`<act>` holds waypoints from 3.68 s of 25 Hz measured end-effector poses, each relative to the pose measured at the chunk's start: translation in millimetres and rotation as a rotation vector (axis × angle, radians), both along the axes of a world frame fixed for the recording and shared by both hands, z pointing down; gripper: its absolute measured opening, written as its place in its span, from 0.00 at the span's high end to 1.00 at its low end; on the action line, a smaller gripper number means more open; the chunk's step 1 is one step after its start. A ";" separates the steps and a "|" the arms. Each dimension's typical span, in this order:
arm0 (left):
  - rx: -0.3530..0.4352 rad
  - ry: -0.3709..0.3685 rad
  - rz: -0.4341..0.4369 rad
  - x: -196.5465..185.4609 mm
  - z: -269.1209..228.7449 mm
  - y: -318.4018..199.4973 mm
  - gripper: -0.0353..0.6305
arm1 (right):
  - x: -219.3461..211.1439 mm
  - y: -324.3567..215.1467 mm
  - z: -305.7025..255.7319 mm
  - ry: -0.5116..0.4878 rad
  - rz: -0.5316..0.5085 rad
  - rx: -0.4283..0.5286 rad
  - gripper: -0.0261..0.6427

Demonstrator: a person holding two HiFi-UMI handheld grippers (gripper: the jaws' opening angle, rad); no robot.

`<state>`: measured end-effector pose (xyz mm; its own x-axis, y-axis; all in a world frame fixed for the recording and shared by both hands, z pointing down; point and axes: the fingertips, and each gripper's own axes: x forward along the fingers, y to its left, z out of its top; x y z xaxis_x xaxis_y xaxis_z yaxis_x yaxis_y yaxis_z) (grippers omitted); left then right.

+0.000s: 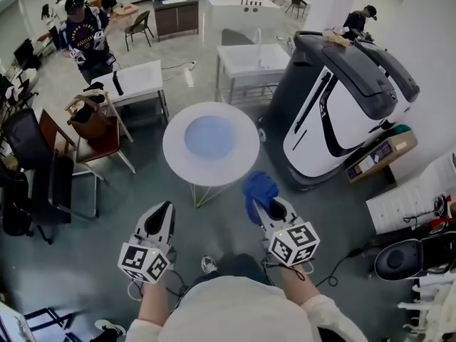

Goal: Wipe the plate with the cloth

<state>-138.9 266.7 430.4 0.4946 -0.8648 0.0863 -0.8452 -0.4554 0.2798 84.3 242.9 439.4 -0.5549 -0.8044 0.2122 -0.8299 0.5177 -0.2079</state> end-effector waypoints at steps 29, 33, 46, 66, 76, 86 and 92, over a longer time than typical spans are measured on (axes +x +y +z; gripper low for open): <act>-0.061 -0.022 -0.098 55.0 28.2 -197.4 0.90 | 21.2 -218.8 37.2 0.018 -0.174 -0.064 0.83; -0.074 -0.015 -0.098 41.9 32.8 -216.6 0.90 | 4.2 -239.0 41.0 0.017 -0.184 -0.080 0.83; -0.071 -0.004 0.052 -18.8 31.3 -301.8 0.90 | -56.6 -300.5 25.6 0.012 -0.040 -0.054 0.83; -0.129 0.002 0.099 -16.1 59.0 -357.2 0.90 | -55.7 -344.4 30.3 0.026 0.003 -0.053 0.83; -0.202 0.021 0.053 1.4 83.7 -375.0 0.90 | -37.5 -361.8 38.2 0.025 -0.035 -0.071 0.83; -0.353 0.025 0.035 4.9 133.8 -392.5 0.90 | -34.9 -375.5 49.5 0.026 -0.052 -0.099 0.83; -0.471 0.052 0.025 5.0 174.0 -395.9 0.90 | -35.3 -381.5 54.1 0.031 -0.060 -0.120 0.83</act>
